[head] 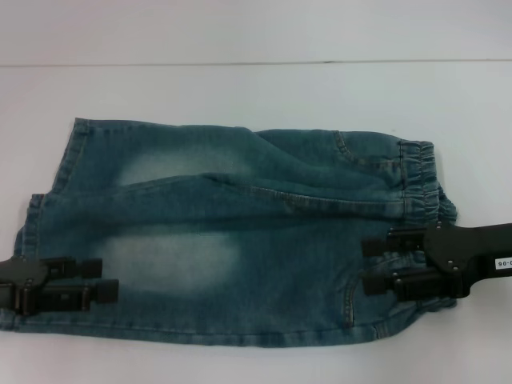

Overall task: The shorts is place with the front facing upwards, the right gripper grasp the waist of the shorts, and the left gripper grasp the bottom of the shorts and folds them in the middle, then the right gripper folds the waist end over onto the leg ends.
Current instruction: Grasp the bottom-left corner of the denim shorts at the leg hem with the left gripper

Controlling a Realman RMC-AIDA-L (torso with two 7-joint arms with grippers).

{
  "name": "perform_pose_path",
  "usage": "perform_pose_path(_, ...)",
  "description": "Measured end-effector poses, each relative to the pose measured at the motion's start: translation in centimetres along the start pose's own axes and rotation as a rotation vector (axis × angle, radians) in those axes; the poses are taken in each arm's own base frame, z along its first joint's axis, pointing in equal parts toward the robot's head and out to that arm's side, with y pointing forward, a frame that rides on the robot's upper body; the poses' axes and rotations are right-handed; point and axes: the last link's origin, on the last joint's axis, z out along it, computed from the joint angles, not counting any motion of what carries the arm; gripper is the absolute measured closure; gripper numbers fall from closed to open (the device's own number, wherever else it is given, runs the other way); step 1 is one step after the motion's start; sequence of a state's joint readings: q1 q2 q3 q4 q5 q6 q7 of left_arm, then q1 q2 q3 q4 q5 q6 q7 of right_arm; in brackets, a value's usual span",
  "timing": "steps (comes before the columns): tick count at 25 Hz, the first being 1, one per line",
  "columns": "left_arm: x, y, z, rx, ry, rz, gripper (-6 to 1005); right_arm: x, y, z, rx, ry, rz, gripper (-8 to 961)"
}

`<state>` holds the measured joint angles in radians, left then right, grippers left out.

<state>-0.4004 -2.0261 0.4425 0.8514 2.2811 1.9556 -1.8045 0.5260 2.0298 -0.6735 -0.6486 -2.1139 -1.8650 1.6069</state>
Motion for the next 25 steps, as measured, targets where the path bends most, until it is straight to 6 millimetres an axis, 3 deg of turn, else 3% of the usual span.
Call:
perform_pose_path(19,-0.1,0.0,-0.2,0.001,-0.014,-0.013,140,-0.3,-0.1,-0.2,0.001,0.003,0.010,159)
perform_pose_path(25,-0.6,0.2,-1.6,0.042,-0.035,-0.013,141,-0.5,-0.3,-0.1,0.014,-0.003,0.001,159)
